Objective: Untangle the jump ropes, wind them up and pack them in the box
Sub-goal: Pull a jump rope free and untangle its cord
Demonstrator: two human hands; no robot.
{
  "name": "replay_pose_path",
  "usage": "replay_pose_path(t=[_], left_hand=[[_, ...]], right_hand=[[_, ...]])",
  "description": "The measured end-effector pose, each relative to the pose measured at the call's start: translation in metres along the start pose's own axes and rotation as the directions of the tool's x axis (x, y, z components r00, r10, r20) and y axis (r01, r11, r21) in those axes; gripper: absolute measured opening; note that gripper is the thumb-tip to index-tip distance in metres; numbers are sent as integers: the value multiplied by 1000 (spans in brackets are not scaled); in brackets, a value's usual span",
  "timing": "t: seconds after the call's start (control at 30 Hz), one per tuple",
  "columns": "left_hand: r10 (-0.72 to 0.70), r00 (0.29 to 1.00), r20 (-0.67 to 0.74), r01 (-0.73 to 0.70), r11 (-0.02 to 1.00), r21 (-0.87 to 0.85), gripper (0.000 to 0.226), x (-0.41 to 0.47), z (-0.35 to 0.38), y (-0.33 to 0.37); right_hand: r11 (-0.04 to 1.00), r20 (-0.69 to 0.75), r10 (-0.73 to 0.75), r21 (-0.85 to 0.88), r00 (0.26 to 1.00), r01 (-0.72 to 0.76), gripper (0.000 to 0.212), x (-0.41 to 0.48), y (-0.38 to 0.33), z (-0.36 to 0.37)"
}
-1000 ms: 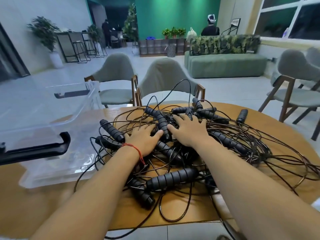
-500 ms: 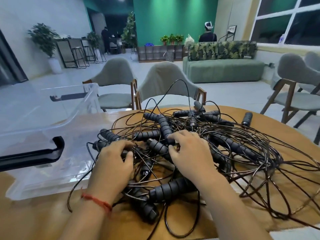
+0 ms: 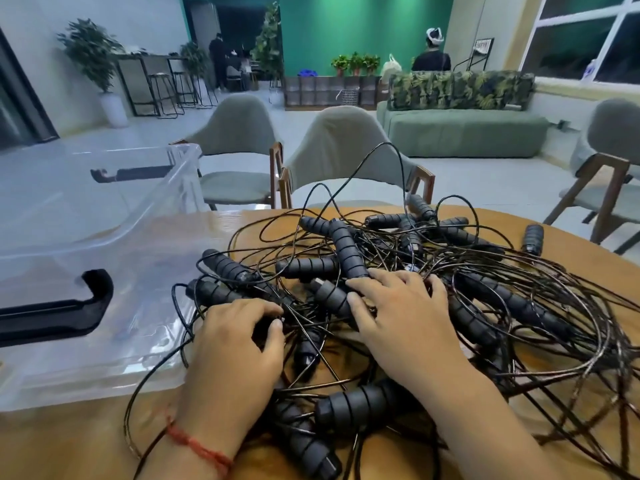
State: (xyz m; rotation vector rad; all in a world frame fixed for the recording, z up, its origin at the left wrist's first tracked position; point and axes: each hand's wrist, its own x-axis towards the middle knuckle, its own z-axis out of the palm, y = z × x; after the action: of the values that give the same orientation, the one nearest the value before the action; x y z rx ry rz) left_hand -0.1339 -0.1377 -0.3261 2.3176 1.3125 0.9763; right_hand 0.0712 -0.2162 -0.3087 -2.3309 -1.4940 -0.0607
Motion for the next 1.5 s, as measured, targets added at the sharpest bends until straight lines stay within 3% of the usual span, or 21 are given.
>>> replay_pose_path(t=[0.13, 0.23, 0.33, 0.47, 0.67, 0.77, 0.9, 1.0, 1.1, 1.17, 1.23, 1.3, 1.4, 1.5], left_hand=[[81, 989, -126, -80, 997, 15, 36, 2, -12, 1], [59, 998, -28, -53, 982, 181, 58, 12, -23, -5], [-5, 999, 41, -4, 977, 212, 44, 14, -20, -12], [99, 992, -73, -94, 993, 77, 12, 5, -17, -2], [397, 910, -123, -382, 915, 129, 11, -12, -26, 39], [429, 898, -100, -440, 885, -152, 10, -16, -28, 53], [338, 939, -66, -317, 772, -551, 14, -19, -33, 57], [187, 979, -78, -173, 575, -800, 20, -18, -35, 59], [-15, 995, -97, -82, 408, -909, 21, -10, -31, 51], [-17, 998, -61, -45, 478, -877, 28, -7, -29, 44], [95, 994, 54, -30, 711, -702, 53, -10, -24, 40], [155, 975, 160, -57, 869, -492, 76, -15, -18, 41], [143, 987, 75, -93, 886, -455, 80, -14, -15, 42], [146, 984, 105, -74, 861, -504, 62, -9, -20, 41]], right_hand=[[1000, -3, -21, -13, 1000, 21, 37, -2, -1, -8], [999, -38, -44, -14, 998, 43, 33, -4, -5, -10], [998, -93, -60, -7, 994, 60, 30, -7, -8, -8], [991, -151, -116, 53, 982, 125, 31, -11, -11, -10], [921, -97, -288, 245, 953, 303, 81, -14, -21, -18], [862, -88, -348, 361, 933, 355, 76, -14, -23, -12], [772, -119, -431, 464, 894, 434, 58, -10, -21, -8], [735, -113, -453, 515, 884, 442, 42, -9, -21, -9], [701, -107, -343, 632, 933, 330, 29, -12, -23, -11], [556, -49, -271, 807, 961, 198, 39, -16, -31, -18], [349, -24, -237, 931, 971, 108, 47, -19, -40, -24], [171, 24, -199, 985, 980, 10, 48, -21, -48, -28], [-75, 95, -131, 992, 987, -106, 45, -23, -56, -32], [-370, 167, -136, 906, 976, -207, 40, -22, -54, -37]])
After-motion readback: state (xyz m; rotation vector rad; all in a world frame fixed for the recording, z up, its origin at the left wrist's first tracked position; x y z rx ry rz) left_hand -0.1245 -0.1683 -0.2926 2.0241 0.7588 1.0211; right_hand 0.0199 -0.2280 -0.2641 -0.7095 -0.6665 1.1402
